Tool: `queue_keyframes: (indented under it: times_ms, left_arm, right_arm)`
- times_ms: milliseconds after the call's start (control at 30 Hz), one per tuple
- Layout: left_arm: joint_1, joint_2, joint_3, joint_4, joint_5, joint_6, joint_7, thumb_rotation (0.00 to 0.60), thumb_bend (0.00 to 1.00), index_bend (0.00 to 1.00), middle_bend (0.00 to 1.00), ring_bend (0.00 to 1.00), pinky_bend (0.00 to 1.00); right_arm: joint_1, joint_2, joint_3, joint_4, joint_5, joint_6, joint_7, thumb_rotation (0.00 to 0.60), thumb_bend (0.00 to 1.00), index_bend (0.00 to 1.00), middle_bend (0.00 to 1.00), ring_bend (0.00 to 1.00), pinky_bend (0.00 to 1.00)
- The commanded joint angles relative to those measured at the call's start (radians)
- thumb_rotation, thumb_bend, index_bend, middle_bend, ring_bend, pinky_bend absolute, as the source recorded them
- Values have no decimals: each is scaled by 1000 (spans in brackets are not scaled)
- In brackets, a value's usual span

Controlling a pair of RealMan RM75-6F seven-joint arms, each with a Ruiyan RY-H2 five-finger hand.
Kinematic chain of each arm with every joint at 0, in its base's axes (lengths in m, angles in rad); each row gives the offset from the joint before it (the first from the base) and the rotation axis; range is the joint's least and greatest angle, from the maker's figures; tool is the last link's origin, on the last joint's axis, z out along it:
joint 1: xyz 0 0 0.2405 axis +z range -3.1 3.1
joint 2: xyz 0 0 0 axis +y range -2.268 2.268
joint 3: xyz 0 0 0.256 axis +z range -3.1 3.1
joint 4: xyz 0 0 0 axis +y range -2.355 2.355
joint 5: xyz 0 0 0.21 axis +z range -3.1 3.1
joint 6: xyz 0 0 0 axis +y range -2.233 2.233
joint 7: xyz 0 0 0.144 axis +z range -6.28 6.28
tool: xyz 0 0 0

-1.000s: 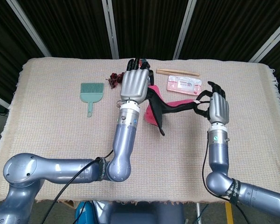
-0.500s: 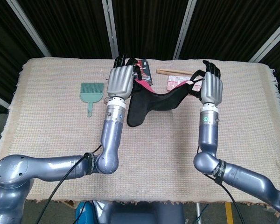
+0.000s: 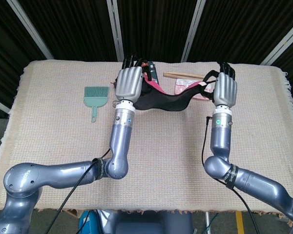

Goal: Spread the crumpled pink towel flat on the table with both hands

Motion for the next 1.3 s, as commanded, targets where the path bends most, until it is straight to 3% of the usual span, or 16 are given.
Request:
queue_keyframes:
  times_ms: [33, 133, 367, 767, 967, 1300]
  left_arm:
    - [7, -13, 11, 7, 17, 1, -22, 600, 765, 875, 211, 0, 0]
    - [31, -22, 32, -12, 26, 8, -39, 600, 765, 875, 211, 0, 0]
    - [139, -17, 113, -136, 63, 54, -80, 600, 765, 875, 211, 0, 0]
    - [320, 23, 259, -337, 176, 112, -145, 600, 765, 875, 211, 0, 0]
    - [377, 19, 306, -395, 228, 129, -159, 600, 765, 875, 211, 0, 0]
    - [460, 16, 377, -450, 292, 144, -164, 600, 765, 874, 210, 0, 0]
  right_arm:
    - [-27, 16, -20, -48, -23, 14, 21, 600, 527, 712, 140, 0, 0]
    - [-23, 28, -16, -29, -13, -22, 24, 600, 526, 712, 140, 0, 0]
    - [-135, 42, -126, -179, -82, 67, 52, 600, 527, 712, 140, 0, 0]
    - [-231, 41, -240, -316, -173, 155, 32, 600, 527, 712, 140, 0, 0]
    - [-288, 46, -296, -356, -214, 179, 39, 600, 527, 711, 140, 0, 0]
    - [-335, 26, -347, -389, -254, 192, 31, 600, 526, 712, 140, 0, 0]
